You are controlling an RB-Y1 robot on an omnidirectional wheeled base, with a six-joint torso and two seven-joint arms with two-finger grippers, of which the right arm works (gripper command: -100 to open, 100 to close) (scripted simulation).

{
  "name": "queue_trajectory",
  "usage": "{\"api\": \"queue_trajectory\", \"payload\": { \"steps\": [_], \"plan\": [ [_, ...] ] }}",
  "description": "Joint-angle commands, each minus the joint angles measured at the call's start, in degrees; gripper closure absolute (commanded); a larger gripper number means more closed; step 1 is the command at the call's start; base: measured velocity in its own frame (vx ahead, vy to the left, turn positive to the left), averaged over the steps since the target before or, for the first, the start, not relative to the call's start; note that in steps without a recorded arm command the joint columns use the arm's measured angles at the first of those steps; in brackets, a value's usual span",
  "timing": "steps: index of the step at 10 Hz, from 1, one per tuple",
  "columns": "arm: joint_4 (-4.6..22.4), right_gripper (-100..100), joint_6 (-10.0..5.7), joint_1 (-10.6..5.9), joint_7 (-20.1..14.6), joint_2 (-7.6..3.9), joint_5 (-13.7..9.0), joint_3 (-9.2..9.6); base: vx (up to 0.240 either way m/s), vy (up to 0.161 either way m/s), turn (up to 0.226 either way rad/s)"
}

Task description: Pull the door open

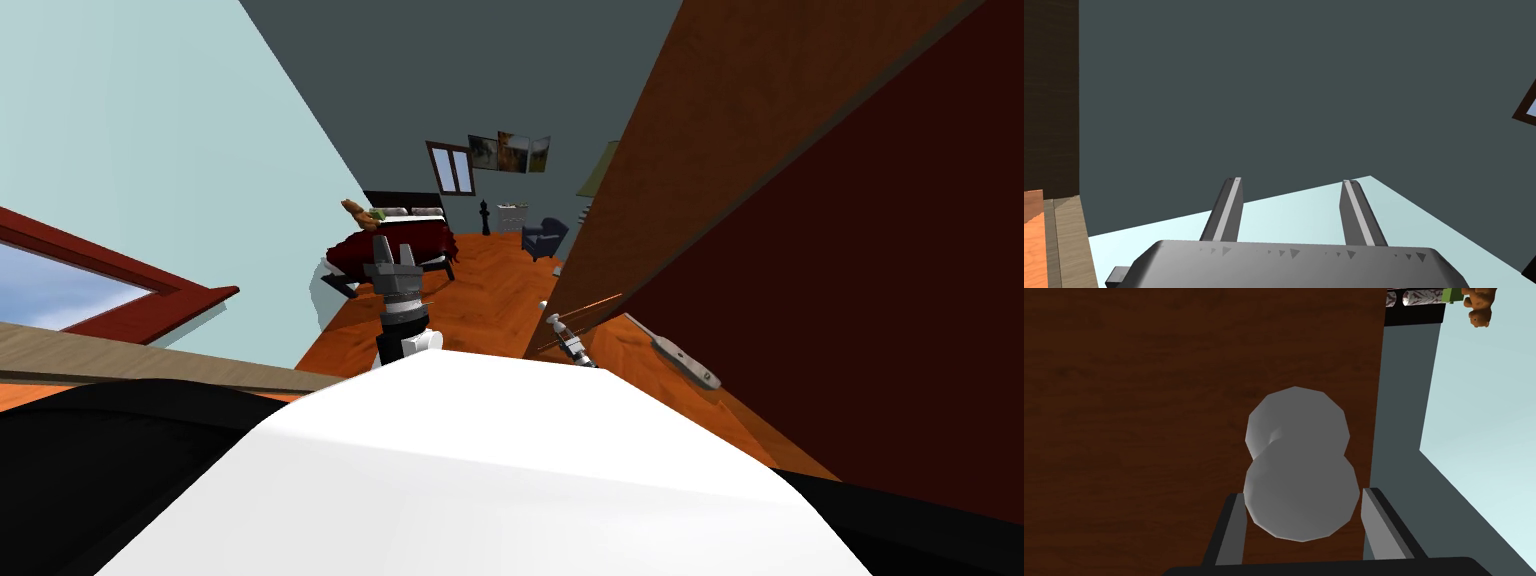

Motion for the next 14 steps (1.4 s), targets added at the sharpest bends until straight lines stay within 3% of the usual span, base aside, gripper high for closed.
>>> {"api": "queue_trajectory", "payload": {
  "steps": [1,7,8,11,14],
  "plan": [
    [0.1,100,0.07,-0.03,0.0,0.38,0.2,0.32,0.0,0.0,0.0],
    [1.0,100,0.05,-0.68,-8.9,-0.13,0.2,-0.62,-0.027,0.008,0.028],
    [1.1,-100,-0.52,-0.42,-6.3,-0.58,0.6,-1.9,-0.143,0.016,0.16],
    [2.2,-100,-1.46,-0.8,-3.2,-1.61,1.4,-4.69,-0.217,-0.025,0.127],
    [3.3,-100,-2.3,-1.14,-0.5,-2.52,2.0,-7.16,-0.197,-0.124,0.094]
  ]
}}
